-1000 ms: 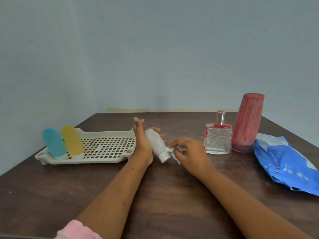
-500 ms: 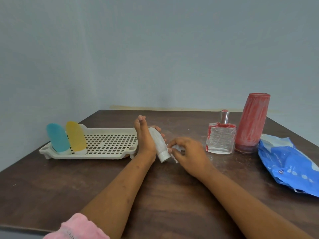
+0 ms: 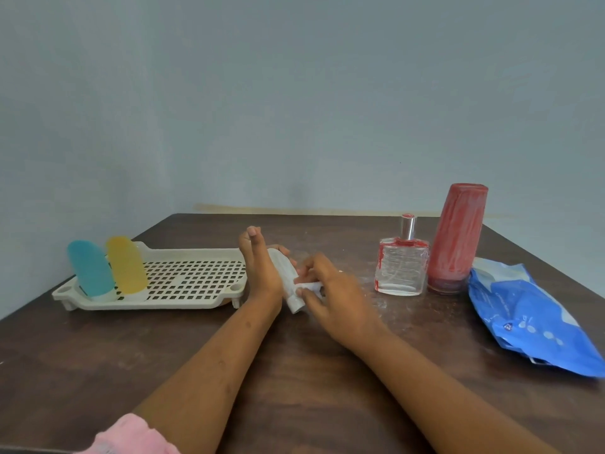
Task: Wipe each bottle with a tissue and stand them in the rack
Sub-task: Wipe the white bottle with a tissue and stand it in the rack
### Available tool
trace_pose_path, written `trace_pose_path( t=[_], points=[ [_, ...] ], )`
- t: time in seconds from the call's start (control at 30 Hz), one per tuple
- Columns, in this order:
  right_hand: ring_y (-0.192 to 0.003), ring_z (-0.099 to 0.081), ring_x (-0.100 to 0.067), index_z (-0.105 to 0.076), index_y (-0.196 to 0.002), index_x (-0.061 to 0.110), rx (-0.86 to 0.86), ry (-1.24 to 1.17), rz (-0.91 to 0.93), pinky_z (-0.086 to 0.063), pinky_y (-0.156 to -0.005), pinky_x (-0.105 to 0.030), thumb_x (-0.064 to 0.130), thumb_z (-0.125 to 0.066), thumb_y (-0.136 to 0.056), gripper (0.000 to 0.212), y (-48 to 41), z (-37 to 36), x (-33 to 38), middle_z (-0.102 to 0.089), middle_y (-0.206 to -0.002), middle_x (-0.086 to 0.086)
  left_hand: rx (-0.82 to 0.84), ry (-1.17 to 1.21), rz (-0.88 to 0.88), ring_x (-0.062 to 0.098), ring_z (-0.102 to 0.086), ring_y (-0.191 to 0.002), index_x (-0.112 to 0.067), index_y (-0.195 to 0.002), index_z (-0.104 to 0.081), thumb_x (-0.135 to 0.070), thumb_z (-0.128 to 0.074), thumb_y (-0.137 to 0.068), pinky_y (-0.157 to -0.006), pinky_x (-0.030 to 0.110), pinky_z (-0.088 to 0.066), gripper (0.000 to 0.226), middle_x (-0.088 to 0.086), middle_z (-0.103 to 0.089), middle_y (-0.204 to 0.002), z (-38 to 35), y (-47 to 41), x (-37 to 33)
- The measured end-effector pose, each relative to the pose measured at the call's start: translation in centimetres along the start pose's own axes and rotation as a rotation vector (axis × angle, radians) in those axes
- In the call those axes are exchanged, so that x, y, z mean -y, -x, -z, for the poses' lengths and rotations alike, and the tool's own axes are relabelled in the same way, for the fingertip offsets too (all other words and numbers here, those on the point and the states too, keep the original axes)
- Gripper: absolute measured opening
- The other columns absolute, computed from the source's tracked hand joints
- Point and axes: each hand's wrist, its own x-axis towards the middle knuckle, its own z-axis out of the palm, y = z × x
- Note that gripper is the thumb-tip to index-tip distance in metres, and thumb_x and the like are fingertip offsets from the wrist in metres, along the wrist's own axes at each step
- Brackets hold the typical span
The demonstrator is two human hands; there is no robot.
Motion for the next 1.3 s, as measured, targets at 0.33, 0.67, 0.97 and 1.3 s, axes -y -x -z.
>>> trace_pose_path(
  t=[0.33,0.67,0.97,1.3],
  points=[
    [-0.084,-0.06,-0.008,-0.049,-0.101,0.021,-0.044,0.023,-0.028,-0.049,-0.071,-0.028,0.018,-0.06,-0.088,0.017,-0.2,0.1,-0.2,-0.066,-0.098,0.009,0.02,0.062,0.092,0.023,-0.054,-0.053,-0.028,-0.119,-0.042,-0.079,-0.036,-0.068,-0.059,0.034,-0.047,0.073,0.004,-0.055,-0.062,0.0,0.0,-0.2],
    [-0.081,-0.056,-0.003,-0.049,-0.102,0.023,-0.028,0.059,0.016,-0.043,-0.066,-0.013,0.02,-0.06,-0.088,0.018,-0.1,0.1,-0.3,-0.062,-0.099,0.011,0.064,0.062,0.089,0.019,-0.054,-0.05,-0.026,-0.12,-0.041,-0.076,-0.037,-0.067,-0.054,0.03,-0.048,0.073,0.005,-0.055,-0.063,0.0,-0.3,-0.1],
    [-0.084,-0.059,-0.003,-0.049,-0.1,0.027,-0.052,0.034,-0.041,-0.052,-0.072,-0.025,0.021,-0.063,-0.087,0.02,-0.3,0.1,-0.7,-0.062,-0.093,0.013,0.082,0.017,0.089,0.024,-0.056,-0.058,-0.026,-0.13,-0.039,-0.077,-0.035,-0.066,-0.059,0.035,-0.05,0.083,0.006,-0.056,-0.067,-0.1,0.0,-0.3],
    [-0.082,-0.059,-0.003,-0.046,-0.096,0.029,-0.057,0.047,-0.017,-0.051,-0.068,-0.026,0.02,-0.064,-0.086,0.022,-0.1,0.4,-0.6,-0.063,-0.09,0.011,0.096,0.008,0.11,0.016,-0.056,-0.05,-0.024,-0.135,-0.037,-0.078,-0.034,-0.067,-0.054,0.032,-0.05,0.086,0.004,-0.057,-0.068,-0.1,0.1,-0.6]
  ],
)
